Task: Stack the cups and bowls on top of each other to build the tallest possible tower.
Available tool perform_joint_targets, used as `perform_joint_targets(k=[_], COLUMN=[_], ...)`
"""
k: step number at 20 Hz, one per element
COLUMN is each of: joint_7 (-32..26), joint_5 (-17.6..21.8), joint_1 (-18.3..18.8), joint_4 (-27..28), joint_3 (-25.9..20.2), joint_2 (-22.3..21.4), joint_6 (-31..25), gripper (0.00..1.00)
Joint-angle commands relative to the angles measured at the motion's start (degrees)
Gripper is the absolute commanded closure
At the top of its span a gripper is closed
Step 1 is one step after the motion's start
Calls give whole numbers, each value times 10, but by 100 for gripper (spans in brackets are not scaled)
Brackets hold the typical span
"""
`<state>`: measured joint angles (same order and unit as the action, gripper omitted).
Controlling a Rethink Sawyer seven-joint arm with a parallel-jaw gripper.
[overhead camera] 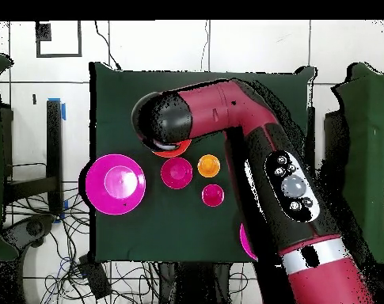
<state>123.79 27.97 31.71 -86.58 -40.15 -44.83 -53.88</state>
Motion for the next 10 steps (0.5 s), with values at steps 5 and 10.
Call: perform_joint_targets(k=[5, 10], joint_7=[-187, -214], joint_5=[61, 89], joint_1=[24, 46], joint_4=[-68, -82], joint_3=[-56, -74], joint_2=[-18, -15], joint_6=[80, 110], gripper=[100, 100])
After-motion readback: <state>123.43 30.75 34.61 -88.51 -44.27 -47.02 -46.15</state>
